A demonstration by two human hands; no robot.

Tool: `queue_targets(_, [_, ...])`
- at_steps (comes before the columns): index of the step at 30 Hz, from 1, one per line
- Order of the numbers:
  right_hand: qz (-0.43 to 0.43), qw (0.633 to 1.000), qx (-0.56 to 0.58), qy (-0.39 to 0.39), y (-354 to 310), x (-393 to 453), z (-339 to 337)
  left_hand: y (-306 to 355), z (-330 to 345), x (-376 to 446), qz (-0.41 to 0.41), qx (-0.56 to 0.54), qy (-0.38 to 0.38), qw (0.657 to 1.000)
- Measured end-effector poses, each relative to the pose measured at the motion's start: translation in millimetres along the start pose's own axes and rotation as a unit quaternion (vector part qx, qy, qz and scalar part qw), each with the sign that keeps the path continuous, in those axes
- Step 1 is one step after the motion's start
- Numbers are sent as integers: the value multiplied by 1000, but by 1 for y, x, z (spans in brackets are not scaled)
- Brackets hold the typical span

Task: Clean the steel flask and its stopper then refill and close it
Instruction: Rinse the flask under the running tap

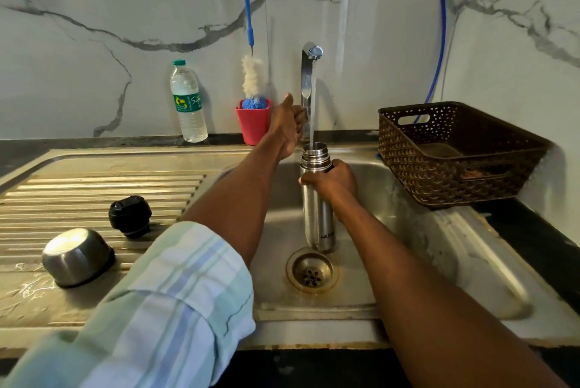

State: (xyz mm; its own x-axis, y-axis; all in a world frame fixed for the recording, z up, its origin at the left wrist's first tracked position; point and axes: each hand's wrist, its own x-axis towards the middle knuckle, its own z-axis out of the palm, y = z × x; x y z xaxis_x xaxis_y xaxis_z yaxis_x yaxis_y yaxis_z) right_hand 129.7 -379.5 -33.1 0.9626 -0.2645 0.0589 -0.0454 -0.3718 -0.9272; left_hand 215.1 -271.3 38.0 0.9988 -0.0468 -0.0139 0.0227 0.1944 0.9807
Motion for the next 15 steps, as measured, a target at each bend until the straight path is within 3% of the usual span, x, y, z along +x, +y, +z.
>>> queue_targets(5, [0,1000,-7,-3,-1,0,0,-5,-4,-16,-13,-20,-43,999])
queue_targets(8, [-1,1000,-9,-10,-1,-1,3,-7,-9,-36,-10,1,-19,1000])
queue_targets(12, [-52,996,44,59,-13,-7,1,-15,-23,-71,-14,156,65,986])
queue_targets(15, [-59,992,64,86,-17,-11,-2,-24,-38,-89,-28,256,70,964])
